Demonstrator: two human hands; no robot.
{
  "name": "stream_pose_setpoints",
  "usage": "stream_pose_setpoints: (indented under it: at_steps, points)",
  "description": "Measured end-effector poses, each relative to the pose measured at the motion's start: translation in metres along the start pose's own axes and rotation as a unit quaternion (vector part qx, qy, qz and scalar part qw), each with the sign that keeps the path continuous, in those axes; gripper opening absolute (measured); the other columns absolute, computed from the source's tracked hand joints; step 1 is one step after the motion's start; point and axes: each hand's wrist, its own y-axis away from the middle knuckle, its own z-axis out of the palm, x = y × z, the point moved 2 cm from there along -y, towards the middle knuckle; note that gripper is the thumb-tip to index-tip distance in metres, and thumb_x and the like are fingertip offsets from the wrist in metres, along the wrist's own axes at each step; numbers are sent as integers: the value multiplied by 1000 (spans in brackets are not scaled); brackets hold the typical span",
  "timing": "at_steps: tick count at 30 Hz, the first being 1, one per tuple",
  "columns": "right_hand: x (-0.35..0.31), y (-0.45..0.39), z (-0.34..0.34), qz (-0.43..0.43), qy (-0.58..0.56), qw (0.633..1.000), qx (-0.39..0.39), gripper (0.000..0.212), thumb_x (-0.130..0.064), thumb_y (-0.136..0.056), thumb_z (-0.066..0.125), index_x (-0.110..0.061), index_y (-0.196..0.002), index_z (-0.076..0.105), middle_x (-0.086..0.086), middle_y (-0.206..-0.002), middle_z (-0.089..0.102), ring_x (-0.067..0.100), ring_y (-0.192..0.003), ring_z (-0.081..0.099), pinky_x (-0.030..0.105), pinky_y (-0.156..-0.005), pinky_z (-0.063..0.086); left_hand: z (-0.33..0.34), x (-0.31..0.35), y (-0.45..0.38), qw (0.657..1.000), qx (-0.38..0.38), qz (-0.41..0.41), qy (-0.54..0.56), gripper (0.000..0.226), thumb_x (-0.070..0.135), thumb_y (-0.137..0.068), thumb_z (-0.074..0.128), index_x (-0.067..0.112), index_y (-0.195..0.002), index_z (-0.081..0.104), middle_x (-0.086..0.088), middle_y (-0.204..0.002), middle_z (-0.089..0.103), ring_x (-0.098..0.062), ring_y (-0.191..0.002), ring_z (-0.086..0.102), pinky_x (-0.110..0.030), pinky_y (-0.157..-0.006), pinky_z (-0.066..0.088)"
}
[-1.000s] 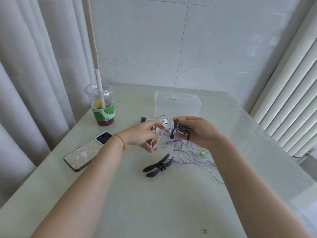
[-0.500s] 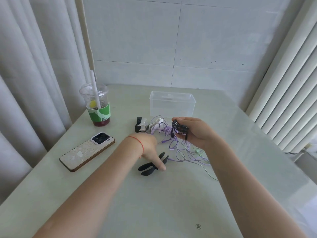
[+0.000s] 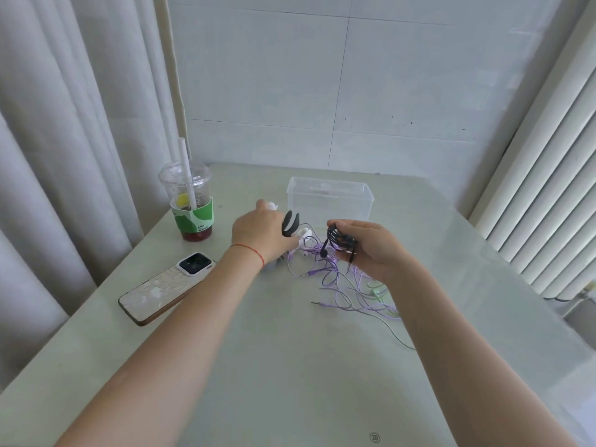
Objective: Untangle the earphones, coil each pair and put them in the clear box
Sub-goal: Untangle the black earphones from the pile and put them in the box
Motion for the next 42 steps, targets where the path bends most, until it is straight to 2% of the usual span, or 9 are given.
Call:
stream_pose_setpoints:
  at_steps: [4,6,9,13,15,21,31,38,42]
  points:
    - [-4,-3,-9,-13,8,1000,5,17,-9,-97,55,-8,-97,71,2,-75,59,14,-66,55,25,-63,51,21,1,-11,996,30,-43,68,45,62,-86,55,20,-103,63,-4,-125,44,-28,-95,61,-31,-74,41]
    - [-10,-5,-14,-39,-13,999,13,17,-7,-97,53,-5,-96,69,4,-75,56,13,-65,53,23,-60,53,20,4,-14,986,93,-54,126,29,40,-96,48,21,-105,68,-5,-119,47,-30,-94,62,-29,-72,39]
    - [-20,-11,-19,-77,-24,997,19,17,-6,-97,52,-4,-97,69,4,-76,54,12,-65,53,21,-59,52,18,17,-22,948,121,-26,295,32,17,-95,48,29,-115,70,-5,-103,52,-29,-90,62,-31,-80,47]
    - [-30,-22,-22,-112,12,994,13,17,-8,-97,54,-7,-95,70,3,-72,51,14,-66,49,22,-60,50,16,40,-29,818,9,-13,575,57,2,-91,53,41,-132,46,-8,-96,57,-23,-67,67,-35,-61,57]
    - [-36,-23,-20,-136,36,990,15,16,-9,-97,54,-7,-95,71,3,-70,52,15,-66,49,25,-64,48,12,50,-30,772,-42,-3,635,56,0,-91,58,33,-133,44,-11,-92,57,-21,-69,66,-36,-62,57]
    - [-48,-30,-26,-195,143,969,50,18,-11,-96,58,-15,-90,74,2,-70,60,17,-70,53,30,-68,46,10,59,-38,731,-162,23,662,45,-5,-88,60,16,-128,55,-7,-73,64,-19,-75,63,-30,-56,54]
    - [-54,-24,-25,-208,236,948,47,15,-6,-93,60,-13,-92,74,-1,-84,71,10,-73,59,20,-74,50,21,67,-33,721,-189,-9,666,1,8,-94,58,7,-94,59,-13,-70,62,-34,-71,62,-35,-58,57]
    - [-46,-27,-21,-199,270,941,47,17,-2,-92,59,-10,-92,74,-2,-79,71,8,-71,61,23,-76,52,26,60,-36,767,-167,5,619,37,22,-98,57,-15,-93,62,-24,-73,62,-34,-67,63,-28,-53,55]
    - [-45,-26,-19,-193,277,940,46,17,-3,-92,59,-11,-92,74,6,-82,71,6,-69,60,19,-71,50,28,59,-38,789,-149,-25,595,26,28,-98,57,7,-101,72,-21,-83,68,-29,-67,60,-27,-46,51]
